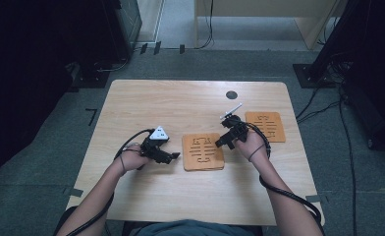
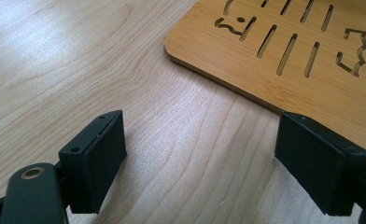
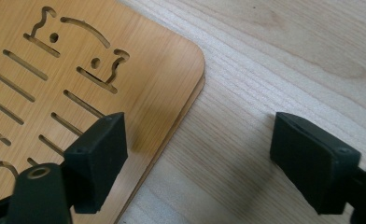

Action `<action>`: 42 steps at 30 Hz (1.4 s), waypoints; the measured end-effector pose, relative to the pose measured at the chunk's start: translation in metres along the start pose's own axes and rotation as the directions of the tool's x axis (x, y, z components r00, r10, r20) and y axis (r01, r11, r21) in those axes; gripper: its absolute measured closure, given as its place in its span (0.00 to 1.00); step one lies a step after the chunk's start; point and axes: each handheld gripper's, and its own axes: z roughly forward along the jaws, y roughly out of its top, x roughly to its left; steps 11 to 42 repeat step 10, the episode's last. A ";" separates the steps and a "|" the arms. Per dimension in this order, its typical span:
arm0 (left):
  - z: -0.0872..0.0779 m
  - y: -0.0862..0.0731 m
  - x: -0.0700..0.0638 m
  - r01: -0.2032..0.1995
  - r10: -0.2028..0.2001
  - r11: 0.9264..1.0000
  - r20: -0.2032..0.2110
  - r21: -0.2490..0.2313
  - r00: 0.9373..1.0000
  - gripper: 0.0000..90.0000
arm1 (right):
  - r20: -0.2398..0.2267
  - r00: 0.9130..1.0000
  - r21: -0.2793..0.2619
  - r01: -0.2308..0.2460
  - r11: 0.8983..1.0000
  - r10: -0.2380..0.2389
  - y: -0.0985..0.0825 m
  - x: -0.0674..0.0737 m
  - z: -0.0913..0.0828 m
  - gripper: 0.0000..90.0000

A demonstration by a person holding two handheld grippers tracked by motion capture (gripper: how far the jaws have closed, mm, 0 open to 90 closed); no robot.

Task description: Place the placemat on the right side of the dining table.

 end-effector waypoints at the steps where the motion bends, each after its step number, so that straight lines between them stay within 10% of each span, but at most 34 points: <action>1: 0.000 0.000 0.000 -0.001 0.001 1.000 -0.001 0.000 1.000 0.17 | -0.003 1.000 -0.001 0.003 1.000 -0.003 0.000 0.000 0.000 0.18; 10: 0.000 0.000 0.000 -0.001 0.001 1.000 -0.001 -0.003 1.000 0.17 | -0.012 0.997 0.007 0.073 0.997 -0.073 -0.003 0.004 0.004 0.07; 42: 0.000 0.000 0.000 -0.001 0.001 1.000 -0.001 -0.003 1.000 0.17 | -0.012 0.997 0.007 0.073 0.997 -0.073 -0.003 0.004 0.004 0.07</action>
